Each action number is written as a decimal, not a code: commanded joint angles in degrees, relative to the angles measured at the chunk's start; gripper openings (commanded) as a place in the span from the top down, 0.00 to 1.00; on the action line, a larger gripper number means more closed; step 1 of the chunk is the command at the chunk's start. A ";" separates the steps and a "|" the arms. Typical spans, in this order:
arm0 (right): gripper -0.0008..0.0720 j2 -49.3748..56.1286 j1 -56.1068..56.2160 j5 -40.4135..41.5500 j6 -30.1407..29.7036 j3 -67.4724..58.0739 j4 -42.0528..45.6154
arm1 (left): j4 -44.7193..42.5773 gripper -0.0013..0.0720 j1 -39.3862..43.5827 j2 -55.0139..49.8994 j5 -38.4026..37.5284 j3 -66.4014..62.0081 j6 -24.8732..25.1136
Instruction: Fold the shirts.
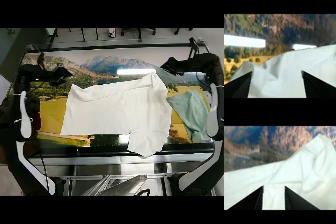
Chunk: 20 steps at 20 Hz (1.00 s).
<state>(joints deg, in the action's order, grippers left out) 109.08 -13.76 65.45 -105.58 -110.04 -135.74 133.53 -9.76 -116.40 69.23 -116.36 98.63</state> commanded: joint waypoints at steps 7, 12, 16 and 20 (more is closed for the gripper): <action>0.39 -28.83 -15.21 15.34 0.63 44.09 13.75 | -7.87 0.04 -14.91 22.40 10.60 48.24 7.91; 0.39 -35.78 -22.82 14.08 -1.79 60.87 15.13 | -6.60 0.04 -16.44 24.52 7.02 59.21 11.69; 0.39 -35.85 -20.41 10.80 -3.39 69.09 14.19 | -2.05 0.19 -12.68 24.30 5.25 61.09 14.75; 0.39 -35.32 -16.37 6.84 -4.17 74.42 12.24 | -1.49 0.38 -9.53 23.30 3.69 60.96 14.88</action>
<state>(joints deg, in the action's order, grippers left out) 73.67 -32.32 75.13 -108.95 -39.70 -122.15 131.33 -21.21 -92.51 74.48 -55.99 112.66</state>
